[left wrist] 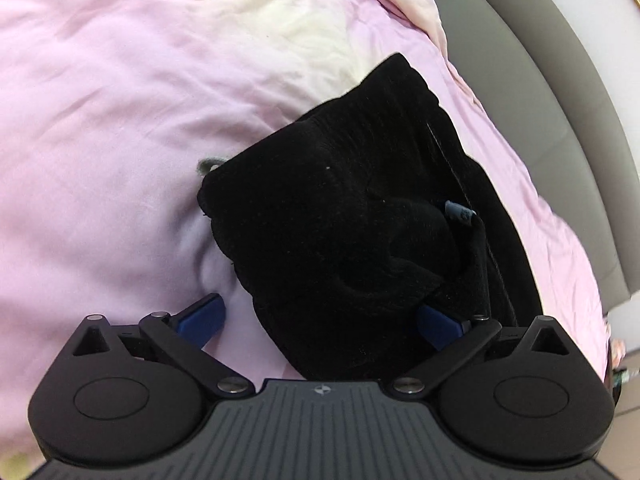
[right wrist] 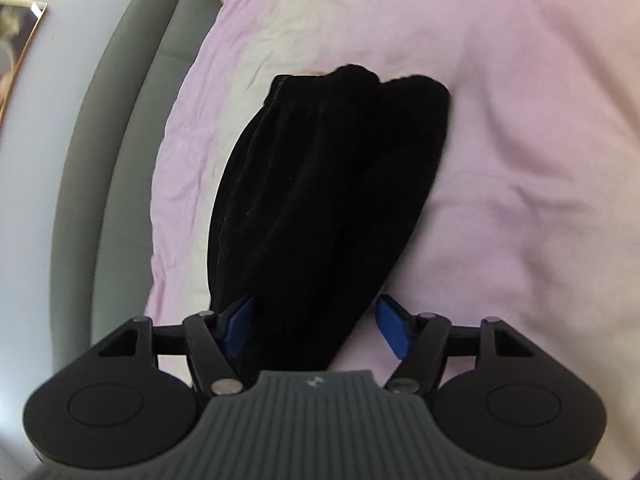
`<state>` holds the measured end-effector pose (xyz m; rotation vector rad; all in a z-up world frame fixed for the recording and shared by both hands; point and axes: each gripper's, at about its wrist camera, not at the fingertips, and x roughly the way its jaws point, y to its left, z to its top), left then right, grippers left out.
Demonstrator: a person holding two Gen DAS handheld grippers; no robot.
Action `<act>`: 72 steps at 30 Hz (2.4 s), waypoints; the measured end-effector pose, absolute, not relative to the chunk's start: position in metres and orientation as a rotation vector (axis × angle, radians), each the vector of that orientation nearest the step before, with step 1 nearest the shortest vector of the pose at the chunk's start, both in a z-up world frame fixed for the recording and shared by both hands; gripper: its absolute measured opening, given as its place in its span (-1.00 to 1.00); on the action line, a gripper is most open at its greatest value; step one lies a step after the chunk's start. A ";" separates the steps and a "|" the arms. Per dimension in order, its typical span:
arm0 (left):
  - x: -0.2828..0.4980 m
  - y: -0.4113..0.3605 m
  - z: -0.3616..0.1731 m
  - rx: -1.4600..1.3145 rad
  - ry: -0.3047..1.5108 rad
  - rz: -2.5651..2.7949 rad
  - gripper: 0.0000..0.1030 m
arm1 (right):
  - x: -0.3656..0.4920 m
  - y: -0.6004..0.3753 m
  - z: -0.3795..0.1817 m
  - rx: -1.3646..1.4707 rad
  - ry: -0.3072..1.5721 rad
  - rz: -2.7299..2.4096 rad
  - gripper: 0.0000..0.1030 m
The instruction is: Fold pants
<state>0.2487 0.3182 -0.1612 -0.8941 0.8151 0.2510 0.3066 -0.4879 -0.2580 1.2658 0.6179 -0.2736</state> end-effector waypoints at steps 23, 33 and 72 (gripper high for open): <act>0.207 0.326 -0.125 -1.221 0.487 0.205 -0.16 | 0.325 -0.500 -0.215 1.242 0.440 -0.146 -0.74; 0.160 0.346 -0.048 -1.180 0.407 0.075 -0.21 | 0.254 -0.500 -0.120 1.262 0.357 -0.007 -0.75; 0.128 0.208 -0.036 -0.404 0.766 0.175 0.72 | 0.117 -0.511 -0.241 1.388 0.648 -0.394 0.07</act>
